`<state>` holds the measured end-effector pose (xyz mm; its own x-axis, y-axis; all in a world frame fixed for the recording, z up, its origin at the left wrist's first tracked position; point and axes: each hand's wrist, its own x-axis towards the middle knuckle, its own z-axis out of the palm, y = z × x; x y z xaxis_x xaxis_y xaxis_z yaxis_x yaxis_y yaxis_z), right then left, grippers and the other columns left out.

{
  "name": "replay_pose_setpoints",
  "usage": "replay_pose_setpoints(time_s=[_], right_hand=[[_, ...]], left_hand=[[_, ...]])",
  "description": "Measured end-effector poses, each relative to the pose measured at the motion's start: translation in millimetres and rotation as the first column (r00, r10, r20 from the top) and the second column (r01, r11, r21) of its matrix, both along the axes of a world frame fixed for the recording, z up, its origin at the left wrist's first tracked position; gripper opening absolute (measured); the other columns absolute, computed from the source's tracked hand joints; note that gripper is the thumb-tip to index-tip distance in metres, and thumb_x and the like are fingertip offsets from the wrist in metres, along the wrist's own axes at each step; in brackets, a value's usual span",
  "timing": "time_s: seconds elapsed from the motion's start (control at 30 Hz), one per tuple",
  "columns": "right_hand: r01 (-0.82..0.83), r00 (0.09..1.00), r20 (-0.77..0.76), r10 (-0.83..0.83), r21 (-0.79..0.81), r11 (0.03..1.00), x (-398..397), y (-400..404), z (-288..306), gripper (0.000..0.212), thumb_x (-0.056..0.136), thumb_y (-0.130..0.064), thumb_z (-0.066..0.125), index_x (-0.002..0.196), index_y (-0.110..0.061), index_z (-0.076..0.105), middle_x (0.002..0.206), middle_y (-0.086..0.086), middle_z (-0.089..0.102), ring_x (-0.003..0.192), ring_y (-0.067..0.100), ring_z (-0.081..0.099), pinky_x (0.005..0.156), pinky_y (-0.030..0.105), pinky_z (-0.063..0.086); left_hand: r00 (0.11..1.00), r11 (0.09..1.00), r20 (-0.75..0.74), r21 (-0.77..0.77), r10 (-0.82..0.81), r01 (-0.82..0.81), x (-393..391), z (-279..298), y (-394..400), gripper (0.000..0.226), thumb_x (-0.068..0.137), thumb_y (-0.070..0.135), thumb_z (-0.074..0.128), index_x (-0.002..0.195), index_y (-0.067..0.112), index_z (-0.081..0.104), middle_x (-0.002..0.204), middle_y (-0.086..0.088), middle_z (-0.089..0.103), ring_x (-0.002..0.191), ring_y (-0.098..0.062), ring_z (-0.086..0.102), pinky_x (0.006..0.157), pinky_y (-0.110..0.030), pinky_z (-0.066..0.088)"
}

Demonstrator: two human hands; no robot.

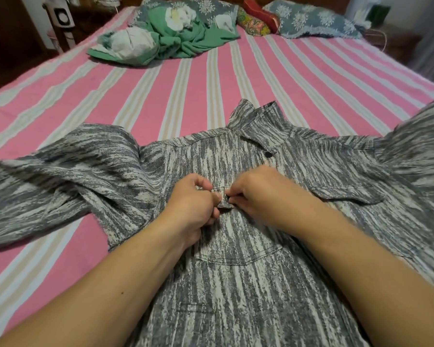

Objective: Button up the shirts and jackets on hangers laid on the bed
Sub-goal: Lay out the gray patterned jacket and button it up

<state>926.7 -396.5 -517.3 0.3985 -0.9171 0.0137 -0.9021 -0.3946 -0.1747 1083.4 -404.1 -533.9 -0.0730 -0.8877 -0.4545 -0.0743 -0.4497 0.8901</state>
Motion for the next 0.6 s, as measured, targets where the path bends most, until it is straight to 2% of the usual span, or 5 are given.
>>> replay_pose_setpoints(time_s=[0.07,0.17,0.33,0.43,0.6], right_hand=[[-0.071,0.992,-0.11,0.063,-0.072,0.995,5.8,6.2,-1.3,0.015,0.099,-0.015,0.058,0.089,-0.012,0.07,0.074,-0.005,0.061,0.064,0.011,0.061,0.065,0.025,0.057],[-0.179,0.975,-0.165,0.15,-0.182,0.967,3.3,8.6,-2.0,0.014,0.092,-0.008,0.062,0.078,-0.007,0.065,0.064,-0.004,0.053,0.049,0.015,0.051,0.049,0.021,0.043],[-0.045,0.999,-0.036,0.038,-0.193,0.98,9.3,13.3,-21.6,0.019,0.091,-0.018,0.055,0.074,-0.017,0.061,0.064,-0.008,0.051,0.054,0.006,0.048,0.056,0.018,0.042],[0.082,0.994,0.088,-0.071,-0.128,0.988,8.7,16.5,-30.9,0.019,0.09,-0.019,0.057,0.071,-0.018,0.058,0.067,-0.008,0.052,0.06,0.004,0.048,0.059,0.018,0.042],[0.147,0.984,0.117,-0.133,-0.123,0.981,9.3,17.3,-34.0,0.025,0.091,-0.02,0.06,0.067,-0.02,0.053,0.064,-0.013,0.046,0.059,0.0,0.043,0.055,0.013,0.026]], left_hand=[[0.999,0.999,0.041,-0.031,-0.029,0.03,1.2,-1.2,0.5,0.017,0.096,-0.004,0.057,0.093,0.012,0.054,0.079,-0.009,0.059,0.044,-0.009,0.046,0.04,-0.024,0.034],[0.988,0.992,0.136,-0.097,-0.068,0.081,1.1,0.1,1.4,0.012,0.097,0.002,0.059,0.094,0.013,0.058,0.083,-0.009,0.062,0.052,-0.013,0.05,0.043,-0.025,0.038],[0.903,0.945,0.385,-0.178,-0.191,0.275,3.2,2.6,1.2,0.022,0.099,0.006,0.055,0.108,0.022,0.066,0.093,-0.005,0.07,0.064,-0.015,0.06,0.048,-0.023,0.043],[0.751,0.868,0.586,-0.156,-0.303,0.472,7.1,1.8,3.8,0.032,0.1,0.011,0.053,0.121,0.029,0.069,0.11,-0.003,0.07,0.064,-0.01,0.061,0.047,-0.022,0.046],[0.446,0.742,0.845,-0.091,-0.295,0.664,20.8,12.2,7.8,0.036,0.098,0.016,0.054,0.123,0.035,0.07,0.115,0.0,0.068,0.082,-0.018,0.066,0.074,-0.038,0.059]])
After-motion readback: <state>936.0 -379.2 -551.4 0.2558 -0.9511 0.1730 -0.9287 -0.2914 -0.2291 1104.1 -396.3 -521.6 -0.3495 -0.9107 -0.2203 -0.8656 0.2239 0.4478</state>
